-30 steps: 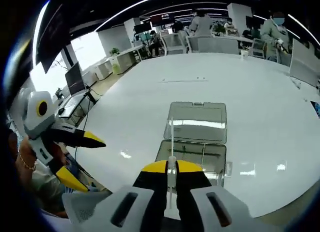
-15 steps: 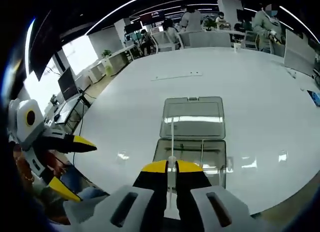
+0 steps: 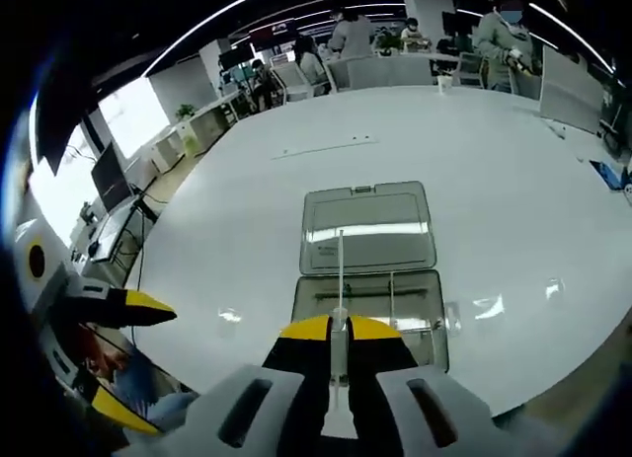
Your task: Insert the divider into the dual guide fixture by aligning both edges with the guide slots and pushing it downward to the bottom, including one-sided entry, uneven engagement, binding, and posture correction.
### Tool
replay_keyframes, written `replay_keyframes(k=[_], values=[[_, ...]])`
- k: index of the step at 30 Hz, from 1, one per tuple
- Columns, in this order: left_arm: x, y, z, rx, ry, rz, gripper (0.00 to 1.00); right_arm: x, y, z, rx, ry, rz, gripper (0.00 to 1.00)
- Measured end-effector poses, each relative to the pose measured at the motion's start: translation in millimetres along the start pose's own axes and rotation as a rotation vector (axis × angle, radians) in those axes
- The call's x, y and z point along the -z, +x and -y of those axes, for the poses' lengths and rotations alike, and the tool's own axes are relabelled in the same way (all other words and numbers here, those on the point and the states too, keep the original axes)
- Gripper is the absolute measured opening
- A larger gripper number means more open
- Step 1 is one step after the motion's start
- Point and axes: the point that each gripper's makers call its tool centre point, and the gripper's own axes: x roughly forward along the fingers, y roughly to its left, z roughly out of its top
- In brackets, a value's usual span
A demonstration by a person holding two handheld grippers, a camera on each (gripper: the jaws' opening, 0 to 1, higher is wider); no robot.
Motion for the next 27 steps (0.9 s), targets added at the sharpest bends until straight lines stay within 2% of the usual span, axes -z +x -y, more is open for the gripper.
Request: replay_keyframes(k=[17,27], values=[[-5.9,-7.1,-0.6,0.005,0.034,-0.01,0.62,3.6,22.4,-2.6,0.03,-0.006,-0.031,0.0],[7.4,-13.9,-3.1,-0.016,0.064,-0.072,0.62,13.0,36.0,-1.5,0.047,-0.006,-0.056,0.0]])
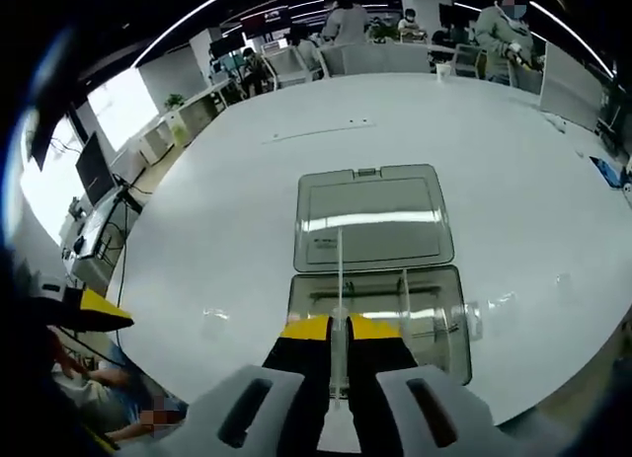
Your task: Insert the divider into the dual guide fixture by aligning both edges with the guide slots and pushing it downward to the bottom, including one-sided entry, uneven engagement, binding, and posture correction.
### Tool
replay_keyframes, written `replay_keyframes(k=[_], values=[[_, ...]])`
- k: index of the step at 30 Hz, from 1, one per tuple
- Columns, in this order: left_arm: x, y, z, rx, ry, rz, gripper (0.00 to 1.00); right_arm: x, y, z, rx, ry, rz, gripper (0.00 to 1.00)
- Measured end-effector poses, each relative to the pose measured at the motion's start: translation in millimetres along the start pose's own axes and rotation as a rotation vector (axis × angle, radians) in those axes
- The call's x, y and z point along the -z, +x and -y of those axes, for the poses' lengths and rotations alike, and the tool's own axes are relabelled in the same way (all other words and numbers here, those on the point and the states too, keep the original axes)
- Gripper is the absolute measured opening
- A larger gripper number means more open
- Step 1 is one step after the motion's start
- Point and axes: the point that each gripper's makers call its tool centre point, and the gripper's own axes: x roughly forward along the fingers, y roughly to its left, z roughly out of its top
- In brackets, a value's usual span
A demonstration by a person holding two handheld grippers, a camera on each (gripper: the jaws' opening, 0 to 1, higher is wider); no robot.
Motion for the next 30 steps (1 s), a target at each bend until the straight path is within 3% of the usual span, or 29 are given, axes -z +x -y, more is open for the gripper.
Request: replay_keyframes(k=[30], values=[[8.0,-3.2,-4.0,0.007,-0.028,0.014,0.61,12.4,12.5,5.9,0.041,0.015,-0.034,0.0]])
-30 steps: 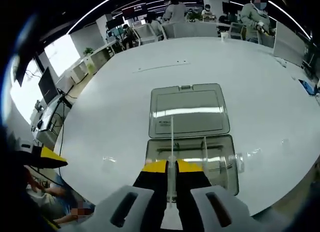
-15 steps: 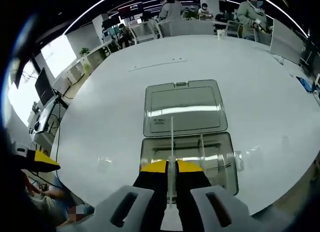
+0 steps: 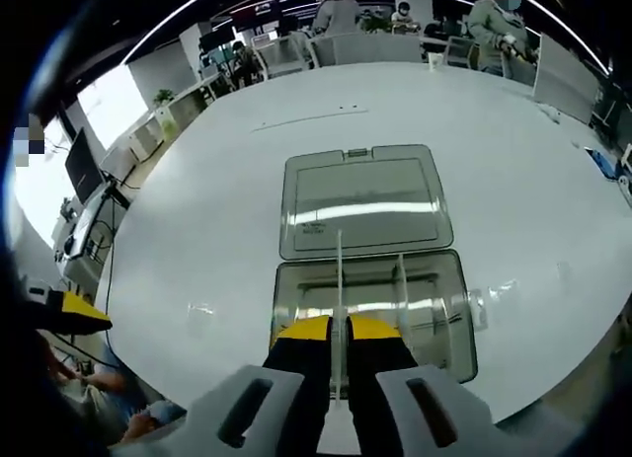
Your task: Insert the divider into the dual guide fixture by aligning both edges with the guide slots and pushing it downward to the bottom, including one-sided entry, uneven engagement, binding, and posture correction.
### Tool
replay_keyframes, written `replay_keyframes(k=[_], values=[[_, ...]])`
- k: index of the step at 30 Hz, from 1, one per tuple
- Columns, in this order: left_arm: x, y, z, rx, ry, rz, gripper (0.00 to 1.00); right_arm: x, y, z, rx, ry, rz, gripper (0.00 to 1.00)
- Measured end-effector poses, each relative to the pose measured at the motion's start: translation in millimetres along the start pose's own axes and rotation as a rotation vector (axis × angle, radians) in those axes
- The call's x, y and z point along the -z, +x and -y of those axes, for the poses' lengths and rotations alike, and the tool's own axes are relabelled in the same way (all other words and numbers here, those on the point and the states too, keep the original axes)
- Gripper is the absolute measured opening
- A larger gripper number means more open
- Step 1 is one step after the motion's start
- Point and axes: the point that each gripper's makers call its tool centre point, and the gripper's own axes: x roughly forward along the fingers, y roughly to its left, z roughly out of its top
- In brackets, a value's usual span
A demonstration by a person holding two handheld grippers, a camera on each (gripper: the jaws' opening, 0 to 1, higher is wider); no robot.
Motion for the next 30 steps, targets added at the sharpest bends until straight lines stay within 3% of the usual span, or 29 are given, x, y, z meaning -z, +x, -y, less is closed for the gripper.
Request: replay_keyframes(k=[30], values=[[2.4,3.4,-6.2,0.003,-0.013,-0.008,0.61,11.0,16.0,0.8,-0.002,0.007,-0.064,0.0]])
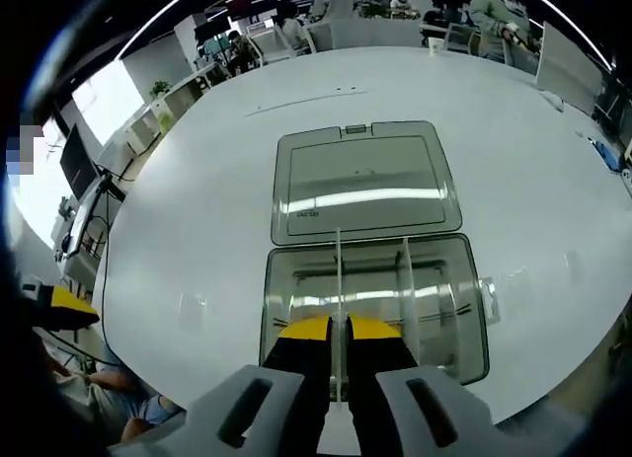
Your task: Insert the divider into the dual guide fixture by aligning both edges with the guide slots and pushing it downward to the bottom, including one-sided entry, uneven engagement, binding, and posture correction.
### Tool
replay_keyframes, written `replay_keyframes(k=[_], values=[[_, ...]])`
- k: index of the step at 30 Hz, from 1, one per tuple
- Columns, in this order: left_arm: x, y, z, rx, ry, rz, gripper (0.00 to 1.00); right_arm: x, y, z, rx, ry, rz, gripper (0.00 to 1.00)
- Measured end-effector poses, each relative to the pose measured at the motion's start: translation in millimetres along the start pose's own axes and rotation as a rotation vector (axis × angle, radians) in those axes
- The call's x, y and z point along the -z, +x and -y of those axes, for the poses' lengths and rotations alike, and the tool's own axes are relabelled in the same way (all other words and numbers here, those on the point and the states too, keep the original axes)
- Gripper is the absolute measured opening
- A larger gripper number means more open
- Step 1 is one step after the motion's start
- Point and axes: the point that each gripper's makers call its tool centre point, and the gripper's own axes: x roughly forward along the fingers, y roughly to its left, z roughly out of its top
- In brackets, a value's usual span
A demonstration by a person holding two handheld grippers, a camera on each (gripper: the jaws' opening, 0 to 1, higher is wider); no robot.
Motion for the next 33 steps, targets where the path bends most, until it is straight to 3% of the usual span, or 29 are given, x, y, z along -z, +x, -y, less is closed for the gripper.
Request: replay_keyframes(k=[33], values=[[-0.6,-0.3,-4.1,-0.002,-0.015,0.012,0.6,14.9,20.1,1.8,-0.02,0.025,-0.076,0.0]])
